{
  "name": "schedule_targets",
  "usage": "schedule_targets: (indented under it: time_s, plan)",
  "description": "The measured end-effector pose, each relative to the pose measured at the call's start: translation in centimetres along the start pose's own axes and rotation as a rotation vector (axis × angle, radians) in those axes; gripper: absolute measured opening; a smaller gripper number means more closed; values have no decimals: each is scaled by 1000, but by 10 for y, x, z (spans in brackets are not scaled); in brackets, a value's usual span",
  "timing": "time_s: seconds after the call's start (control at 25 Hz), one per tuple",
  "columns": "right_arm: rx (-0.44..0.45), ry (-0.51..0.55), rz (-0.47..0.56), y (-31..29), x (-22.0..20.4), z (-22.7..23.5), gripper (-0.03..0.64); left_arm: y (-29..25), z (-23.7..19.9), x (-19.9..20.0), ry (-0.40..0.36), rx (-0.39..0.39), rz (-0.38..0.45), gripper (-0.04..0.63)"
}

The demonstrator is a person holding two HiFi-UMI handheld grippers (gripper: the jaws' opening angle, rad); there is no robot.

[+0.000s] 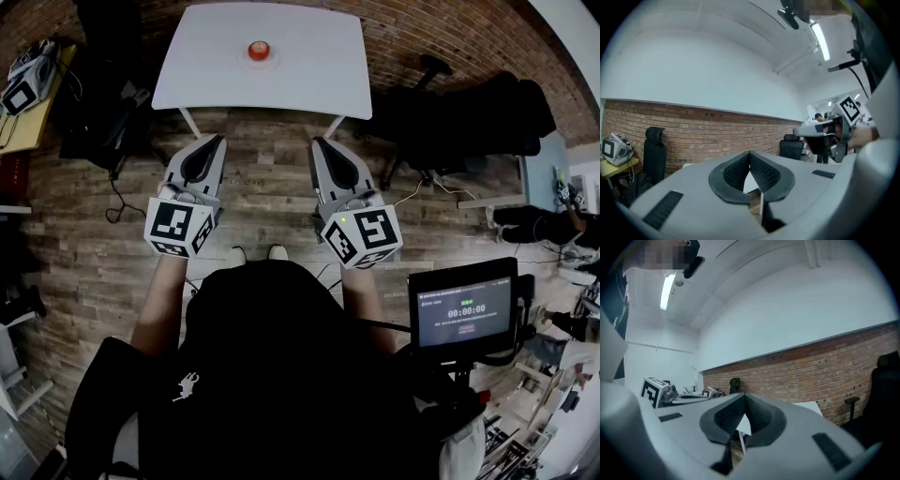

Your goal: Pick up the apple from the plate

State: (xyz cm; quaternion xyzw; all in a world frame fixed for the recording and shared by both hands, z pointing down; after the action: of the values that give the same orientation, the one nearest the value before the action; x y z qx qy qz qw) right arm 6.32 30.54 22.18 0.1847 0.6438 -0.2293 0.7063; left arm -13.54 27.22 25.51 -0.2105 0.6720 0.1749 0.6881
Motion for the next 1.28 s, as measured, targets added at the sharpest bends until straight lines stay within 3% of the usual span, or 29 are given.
schedule_targets:
  time_s: [0.6,1.28]
  plan:
    - [34,-33,19,22,-11,11,5,10,19,-8,-4,32,-3,6]
    - [100,-132,45,48,-16,66,5,-15,64,-11,-10,79,-53,6]
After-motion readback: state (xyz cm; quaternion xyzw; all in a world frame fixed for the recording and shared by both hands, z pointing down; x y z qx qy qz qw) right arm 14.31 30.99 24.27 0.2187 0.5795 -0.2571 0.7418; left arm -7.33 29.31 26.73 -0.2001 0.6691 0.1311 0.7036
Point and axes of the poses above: the fingertips, and each gripper's own axes: y backward along the fingers, z to its right, x out of its top, the point moved 5 cm from there along y, backward along the fingers, and after that the axes turned 7 degrees about x, right-handed, at the moved point
